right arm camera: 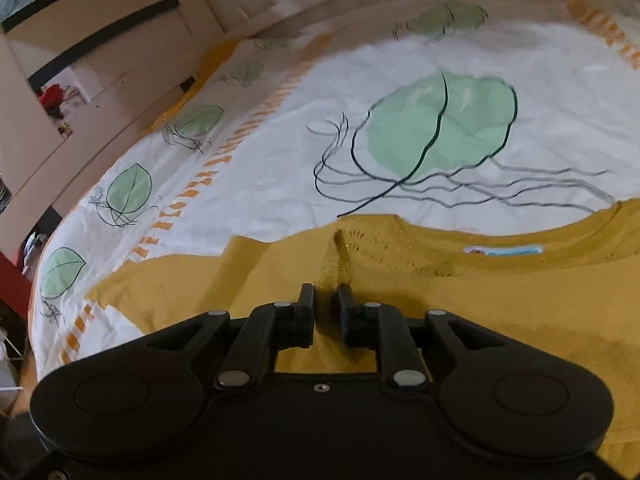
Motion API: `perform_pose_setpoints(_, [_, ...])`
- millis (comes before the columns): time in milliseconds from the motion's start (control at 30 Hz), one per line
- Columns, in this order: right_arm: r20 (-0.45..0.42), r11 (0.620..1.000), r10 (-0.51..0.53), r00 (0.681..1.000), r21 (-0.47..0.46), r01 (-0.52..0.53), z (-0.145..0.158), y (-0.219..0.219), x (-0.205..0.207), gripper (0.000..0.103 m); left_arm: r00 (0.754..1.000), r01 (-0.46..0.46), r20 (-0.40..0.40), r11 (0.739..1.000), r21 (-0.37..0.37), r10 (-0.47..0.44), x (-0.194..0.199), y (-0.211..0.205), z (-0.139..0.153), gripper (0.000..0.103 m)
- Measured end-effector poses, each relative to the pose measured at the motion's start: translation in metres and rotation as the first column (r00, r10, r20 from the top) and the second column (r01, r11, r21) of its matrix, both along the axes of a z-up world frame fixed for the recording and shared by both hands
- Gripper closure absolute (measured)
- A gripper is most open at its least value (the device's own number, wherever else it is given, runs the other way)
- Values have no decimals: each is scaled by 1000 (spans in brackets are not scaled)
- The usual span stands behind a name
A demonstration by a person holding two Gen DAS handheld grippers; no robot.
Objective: Fold small clothes
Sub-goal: 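Lift the sleeve with the right gripper, lay it across the body, release, then grasp the side edge of the sweater body with the left gripper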
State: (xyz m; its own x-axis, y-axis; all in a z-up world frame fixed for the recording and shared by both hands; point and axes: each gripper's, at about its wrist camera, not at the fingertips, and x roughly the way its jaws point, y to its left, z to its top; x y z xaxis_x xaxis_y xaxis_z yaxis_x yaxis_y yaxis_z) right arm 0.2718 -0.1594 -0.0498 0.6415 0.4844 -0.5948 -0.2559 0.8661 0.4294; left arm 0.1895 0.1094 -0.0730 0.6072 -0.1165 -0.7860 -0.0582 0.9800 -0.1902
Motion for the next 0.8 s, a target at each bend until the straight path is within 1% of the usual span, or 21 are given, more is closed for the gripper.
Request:
perform_pose_setpoints(33, [12, 1000, -4, 1000, -3, 4, 2, -3, -4, 69, 1000, 5, 3, 1000, -3, -5, 3, -2, 2, 62])
perform_pose_setpoints(67, [28, 1000, -11, 1000, -3, 11, 3, -9, -10, 54, 1000, 9, 6, 1000, -5, -9, 5, -3, 2, 62])
perform_pose_setpoints(133, [69, 999, -45, 997, -17, 46, 10, -28, -25, 45, 1000, 19, 12, 1000, -16, -19, 12, -9, 5, 62])
perform_pose_setpoints(200, [109, 995, -76, 991, -58, 83, 15, -41, -37, 45, 999, 43, 22, 998, -35, -42, 22, -18, 9, 62])
perform_pose_setpoints(267, [117, 990, -104, 988, -86, 115, 16, -52, -45, 45, 997, 67, 31, 997, -36, -66, 29, -30, 11, 62])
perform_pose_setpoints(400, [118, 977, -177, 977, -96, 189, 9, -79, -71, 45, 991, 130, 45, 991, -17, -129, 49, -57, 9, 62])
perform_pose_setpoints(467, [115, 973, -195, 974, -102, 207, 4, -86, -78, 45, 987, 155, 42, 988, -26, -154, 56, -66, 5, 62])
perform_pose_setpoints(600, [90, 965, -218, 972, -131, 229, -10, -92, -85, 45, 984, 177, 4, 983, -55, -177, 77, -80, -8, 62])
perform_pose_setpoints(700, [55, 959, -238, 970, -145, 243, -22, -99, -89, 45, 982, 185, -31, 979, -82, -188, 89, -90, -17, 62])
perform_pose_setpoints(800, [57, 953, -244, 968, -173, 250, -29, -100, -93, 45, 979, 194, -49, 977, -89, -199, 100, -97, -24, 64])
